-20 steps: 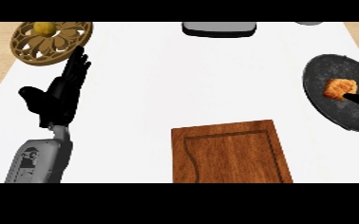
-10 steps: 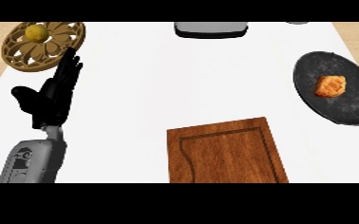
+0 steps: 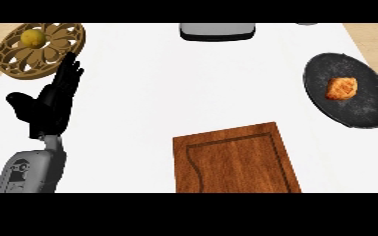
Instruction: Pick the croissant from the cutting board and place it in the pan
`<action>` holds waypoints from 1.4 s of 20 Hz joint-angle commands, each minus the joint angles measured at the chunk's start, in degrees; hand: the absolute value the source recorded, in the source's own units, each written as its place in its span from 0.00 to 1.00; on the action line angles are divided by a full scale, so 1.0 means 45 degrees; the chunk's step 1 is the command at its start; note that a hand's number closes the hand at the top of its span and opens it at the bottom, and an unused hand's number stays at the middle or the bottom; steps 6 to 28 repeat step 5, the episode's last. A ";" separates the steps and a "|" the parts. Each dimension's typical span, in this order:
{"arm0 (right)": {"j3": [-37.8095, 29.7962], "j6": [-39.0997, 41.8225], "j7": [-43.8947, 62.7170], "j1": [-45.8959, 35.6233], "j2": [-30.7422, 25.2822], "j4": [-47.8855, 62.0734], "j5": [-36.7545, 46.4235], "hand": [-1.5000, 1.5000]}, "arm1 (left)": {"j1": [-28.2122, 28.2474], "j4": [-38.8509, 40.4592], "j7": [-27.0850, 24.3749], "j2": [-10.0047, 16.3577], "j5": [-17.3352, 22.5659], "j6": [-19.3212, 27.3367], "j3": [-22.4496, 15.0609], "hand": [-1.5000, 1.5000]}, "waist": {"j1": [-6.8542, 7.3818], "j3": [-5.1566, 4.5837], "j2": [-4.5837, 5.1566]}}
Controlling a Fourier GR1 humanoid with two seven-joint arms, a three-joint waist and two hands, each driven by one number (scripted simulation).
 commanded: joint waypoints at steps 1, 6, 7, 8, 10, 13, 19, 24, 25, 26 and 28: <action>-0.0049 0.2255 -0.0418 0.0879 -0.0122 -0.1154 -0.0791 0.00 | 0.0176 -0.0102 0.0202 -0.0218 -0.0013 0.0028 -0.0146 0.50 | 0.0066 -0.0003 0.0013; 0.0073 0.1998 -0.0101 0.2489 0.0247 -0.3183 -0.1293 0.00 | 0.0347 -0.0272 -0.0251 0.0160 0.0363 -0.0538 0.0200 0.50 | 0.0092 0.0000 0.0027; 0.0073 0.1998 -0.0101 0.2489 0.0247 -0.3183 -0.1293 0.00 | 0.0347 -0.0272 -0.0251 0.0160 0.0363 -0.0538 0.0200 0.50 | 0.0092 0.0000 0.0027; 0.0073 0.1998 -0.0101 0.2489 0.0247 -0.3183 -0.1293 0.00 | 0.0347 -0.0272 -0.0251 0.0160 0.0363 -0.0538 0.0200 0.50 | 0.0092 0.0000 0.0027; 0.0073 0.1998 -0.0101 0.2489 0.0247 -0.3183 -0.1293 0.00 | 0.0347 -0.0272 -0.0251 0.0160 0.0363 -0.0538 0.0200 0.50 | 0.0092 0.0000 0.0027; 0.0073 0.1998 -0.0101 0.2489 0.0247 -0.3183 -0.1293 0.00 | 0.0347 -0.0272 -0.0251 0.0160 0.0363 -0.0538 0.0200 0.50 | 0.0092 0.0000 0.0027; 0.0073 0.1998 -0.0101 0.2489 0.0247 -0.3183 -0.1293 0.00 | 0.0347 -0.0272 -0.0251 0.0160 0.0363 -0.0538 0.0200 0.50 | 0.0092 0.0000 0.0027; 0.0073 0.1998 -0.0101 0.2489 0.0247 -0.3183 -0.1293 0.00 | 0.0347 -0.0272 -0.0251 0.0160 0.0363 -0.0538 0.0200 0.50 | 0.0092 0.0000 0.0027; 0.0073 0.1998 -0.0101 0.2489 0.0247 -0.3183 -0.1293 0.00 | 0.0347 -0.0272 -0.0251 0.0160 0.0363 -0.0538 0.0200 0.50 | 0.0092 0.0000 0.0027; 0.0073 0.1998 -0.0101 0.2489 0.0247 -0.3183 -0.1293 0.00 | 0.0347 -0.0272 -0.0251 0.0160 0.0363 -0.0538 0.0200 0.50 | 0.0092 0.0000 0.0027; 0.0073 0.1998 -0.0101 0.2489 0.0247 -0.3183 -0.1293 0.00 | 0.0347 -0.0272 -0.0251 0.0160 0.0363 -0.0538 0.0200 0.50 | 0.0092 0.0000 0.0027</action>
